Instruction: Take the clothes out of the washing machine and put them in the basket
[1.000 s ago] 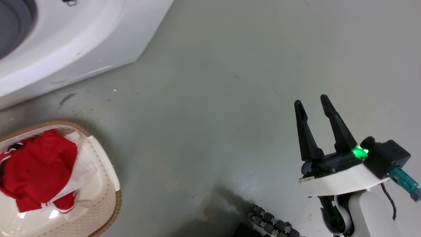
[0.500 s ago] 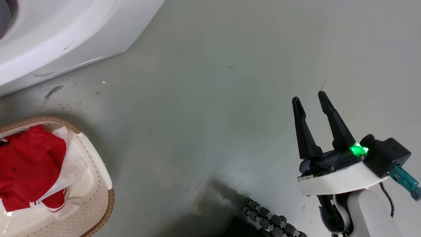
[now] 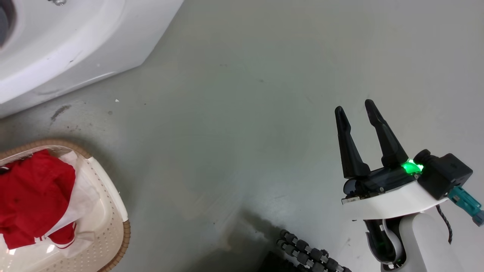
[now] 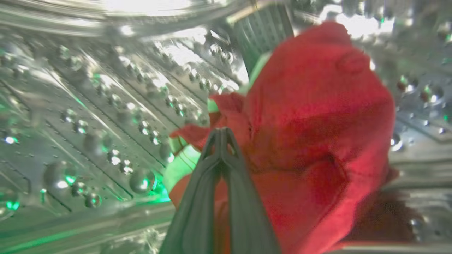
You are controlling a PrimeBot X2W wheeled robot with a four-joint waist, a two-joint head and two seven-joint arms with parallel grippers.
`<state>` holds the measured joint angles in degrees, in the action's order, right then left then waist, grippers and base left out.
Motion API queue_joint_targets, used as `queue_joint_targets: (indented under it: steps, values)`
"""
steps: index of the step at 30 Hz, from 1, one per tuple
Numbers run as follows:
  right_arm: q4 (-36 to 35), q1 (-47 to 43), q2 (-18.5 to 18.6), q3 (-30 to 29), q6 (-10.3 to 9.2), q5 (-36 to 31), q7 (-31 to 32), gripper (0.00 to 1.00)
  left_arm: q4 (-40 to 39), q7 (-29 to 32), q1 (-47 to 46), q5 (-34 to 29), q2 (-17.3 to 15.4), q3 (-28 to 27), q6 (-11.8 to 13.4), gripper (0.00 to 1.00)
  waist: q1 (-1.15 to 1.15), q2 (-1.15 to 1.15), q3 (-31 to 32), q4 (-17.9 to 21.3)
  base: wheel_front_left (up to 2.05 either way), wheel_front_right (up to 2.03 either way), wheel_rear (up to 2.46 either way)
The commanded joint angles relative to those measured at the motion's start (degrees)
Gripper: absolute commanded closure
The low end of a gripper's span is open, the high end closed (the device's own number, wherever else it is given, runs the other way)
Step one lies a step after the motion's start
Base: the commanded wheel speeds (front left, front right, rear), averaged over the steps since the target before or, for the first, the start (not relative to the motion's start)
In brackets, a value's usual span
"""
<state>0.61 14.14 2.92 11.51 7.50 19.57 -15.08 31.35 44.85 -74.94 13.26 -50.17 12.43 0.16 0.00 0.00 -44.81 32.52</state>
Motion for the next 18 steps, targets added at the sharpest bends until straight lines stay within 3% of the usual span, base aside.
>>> queue_joint_targets:
  steps: [1,9,18]
  values:
    - [0.05,0.93,-0.07,-0.25,-0.02,-0.36,-0.1,0.0,0.98,-1.46,-0.76,-0.24,0.11,0.0,-0.21,1.0,0.0,0.0,0.53,-0.31,0.0,0.0,0.0]
    - [0.05,0.7,-0.06,-2.4,-0.02,-2.45,-0.1,0.0,10.9,-16.88,-1.72,1.16,4.25,-0.21,-0.46,1.0,0.0,0.0,4.43,-2.84,0.0,0.0,0.0]
    - [0.75,-1.5,-0.05,-4.85,-0.02,-4.87,-0.1,0.0,19.9,-32.26,6.51,5.64,10.26,-2.25,-0.1,1.0,0.0,0.0,12.39,-5.73,0.0,0.0,0.0]
